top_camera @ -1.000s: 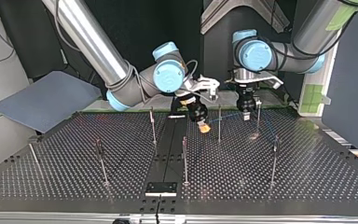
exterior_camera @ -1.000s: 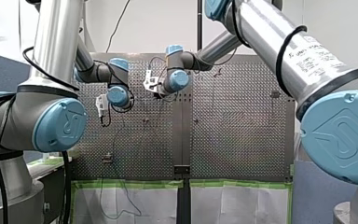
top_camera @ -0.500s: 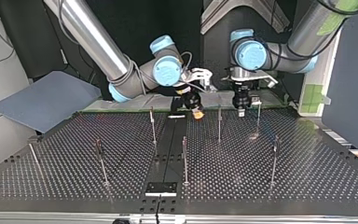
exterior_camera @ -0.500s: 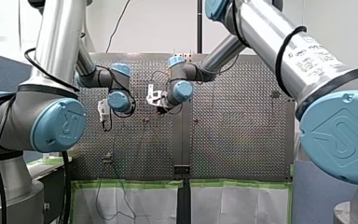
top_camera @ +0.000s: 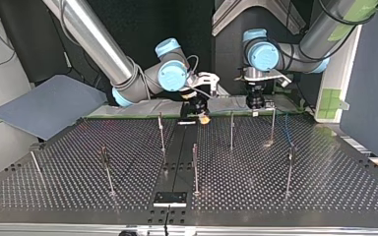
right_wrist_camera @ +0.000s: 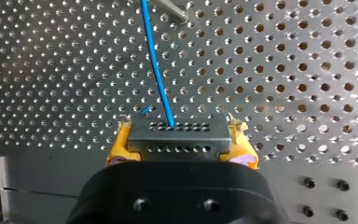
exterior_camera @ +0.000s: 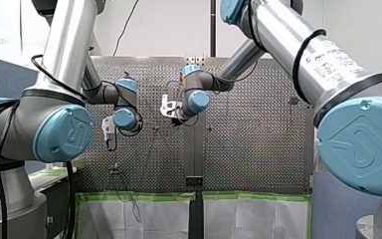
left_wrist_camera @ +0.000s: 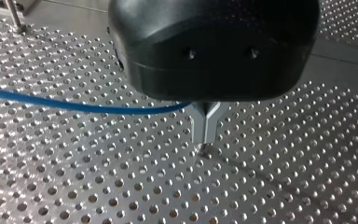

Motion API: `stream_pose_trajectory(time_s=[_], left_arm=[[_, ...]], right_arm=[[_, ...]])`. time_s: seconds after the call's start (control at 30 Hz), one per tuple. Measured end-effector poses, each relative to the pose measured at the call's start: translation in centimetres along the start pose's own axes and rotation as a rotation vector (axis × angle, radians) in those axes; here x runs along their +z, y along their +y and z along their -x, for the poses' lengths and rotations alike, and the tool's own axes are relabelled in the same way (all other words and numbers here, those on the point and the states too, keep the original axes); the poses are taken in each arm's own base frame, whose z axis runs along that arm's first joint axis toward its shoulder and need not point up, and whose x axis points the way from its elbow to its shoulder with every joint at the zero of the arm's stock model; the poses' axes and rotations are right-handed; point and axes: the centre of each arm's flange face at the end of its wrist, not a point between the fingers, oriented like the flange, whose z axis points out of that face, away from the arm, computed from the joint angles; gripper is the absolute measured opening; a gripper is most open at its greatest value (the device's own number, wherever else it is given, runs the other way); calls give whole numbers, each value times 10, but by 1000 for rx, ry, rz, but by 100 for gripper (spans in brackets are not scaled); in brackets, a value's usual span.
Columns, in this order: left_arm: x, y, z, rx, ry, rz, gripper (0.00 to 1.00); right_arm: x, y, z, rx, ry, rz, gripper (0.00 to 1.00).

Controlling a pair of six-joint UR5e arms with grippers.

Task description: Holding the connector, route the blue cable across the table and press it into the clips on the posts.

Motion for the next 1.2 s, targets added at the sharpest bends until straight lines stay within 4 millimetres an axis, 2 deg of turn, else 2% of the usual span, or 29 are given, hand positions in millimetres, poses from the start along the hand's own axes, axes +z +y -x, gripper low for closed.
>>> stream_pose_trajectory(time_s=[0.3,0.57,0.83,1.2], left_arm=[[0,-11,-3,-20,-4,-97,1],[9,-7,-25,-15,24,-104,1],[18,-9,-21,-21,4,-124,1],[54,-5,-30,-24,8,-115,1]], right_arm=[[0,-1,8,1,-5,-9,0],[10,7,28,6,-29,0,0],[14,15,28,12,-15,9,0],[23,21,20,32,61,-4,0]])
